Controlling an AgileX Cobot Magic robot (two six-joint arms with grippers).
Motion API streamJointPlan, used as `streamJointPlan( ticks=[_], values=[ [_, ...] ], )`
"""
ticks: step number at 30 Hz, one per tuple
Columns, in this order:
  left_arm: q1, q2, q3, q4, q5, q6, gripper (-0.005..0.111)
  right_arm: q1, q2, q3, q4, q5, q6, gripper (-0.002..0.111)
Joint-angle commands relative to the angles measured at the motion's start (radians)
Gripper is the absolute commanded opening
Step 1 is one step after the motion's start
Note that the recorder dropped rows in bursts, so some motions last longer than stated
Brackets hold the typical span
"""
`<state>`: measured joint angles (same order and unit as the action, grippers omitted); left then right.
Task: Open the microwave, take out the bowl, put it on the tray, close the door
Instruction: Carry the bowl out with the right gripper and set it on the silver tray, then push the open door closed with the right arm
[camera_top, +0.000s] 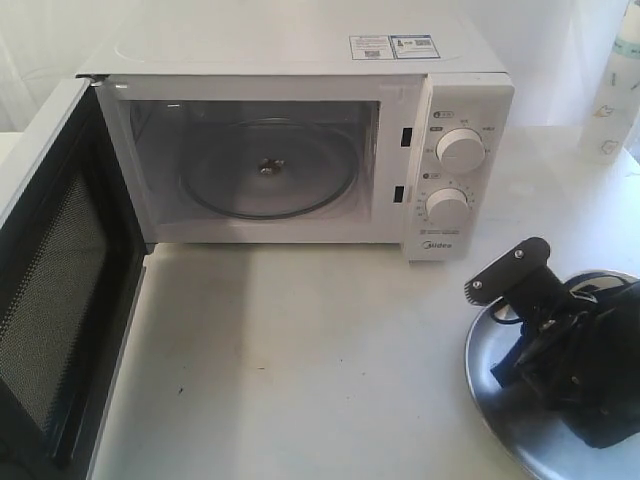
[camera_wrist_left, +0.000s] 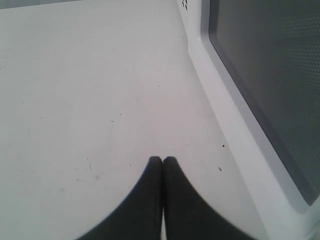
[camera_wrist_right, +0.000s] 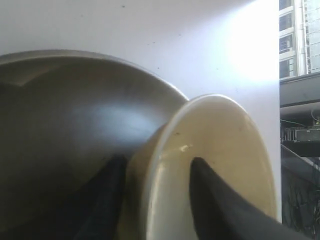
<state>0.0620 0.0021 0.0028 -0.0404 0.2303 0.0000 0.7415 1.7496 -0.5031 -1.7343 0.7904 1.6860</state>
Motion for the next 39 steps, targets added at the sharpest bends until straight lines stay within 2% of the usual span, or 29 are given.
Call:
streamJointPlan(
  ticks=[1, 5, 8, 14, 17, 18, 21, 28, 32, 35, 39],
  values=[
    [-0.005, -0.002, -0.003, -0.012, 0.002, 0.000, 0.000, -0.005, -0.002, -0.010, -0.010, 0.075, 0.028, 0.061],
    [-0.005, -0.002, -0.003, -0.012, 0.002, 0.000, 0.000, 0.002, -0.029, -0.032, -0.010, 0.049, 0.028, 0.062],
    [-0.005, -0.002, -0.003, -0.012, 0.002, 0.000, 0.000, 0.035, -0.081, -0.082, -0.010, -0.008, 0.019, 0.053],
    [-0.005, -0.002, -0.003, -0.012, 0.002, 0.000, 0.000, 0.139, -0.183, -0.270, -0.010, -0.215, 0.019, 0.022],
    [-0.005, -0.002, -0.003, -0.012, 0.002, 0.000, 0.000, 0.183, -0.189, -0.415, -0.010, -0.443, -0.022, 0.003],
    [-0.005, -0.002, -0.003, -0.012, 0.002, 0.000, 0.000, 0.198, -0.182, -0.467, -0.010, -0.536, -0.054, 0.000],
    [-0.005, -0.002, -0.003, -0.012, 0.002, 0.000, 0.000, 0.268, -0.146, -0.618, -0.010, -0.699, -0.133, 0.000],
    [-0.005, -0.002, -0.003, -0.012, 0.002, 0.000, 0.000, 0.479, 0.002, -0.956, -0.010, -0.730, -0.295, 0.000],
    [-0.005, -0.002, -0.003, -0.012, 0.002, 0.000, 0.000, 0.558, 0.133, -1.110, -0.010, -0.839, -0.403, 0.000],
    [-0.005, -0.002, -0.003, -0.012, 0.002, 0.000, 0.000, 0.591, 0.205, -1.178, -0.010, -0.932, -0.474, 0.000],
    [-0.005, -0.002, -0.003, -0.012, 0.002, 0.000, 0.000, 0.603, 0.235, -1.181, -0.010, -0.875, -0.558, 0.000]
  ],
)
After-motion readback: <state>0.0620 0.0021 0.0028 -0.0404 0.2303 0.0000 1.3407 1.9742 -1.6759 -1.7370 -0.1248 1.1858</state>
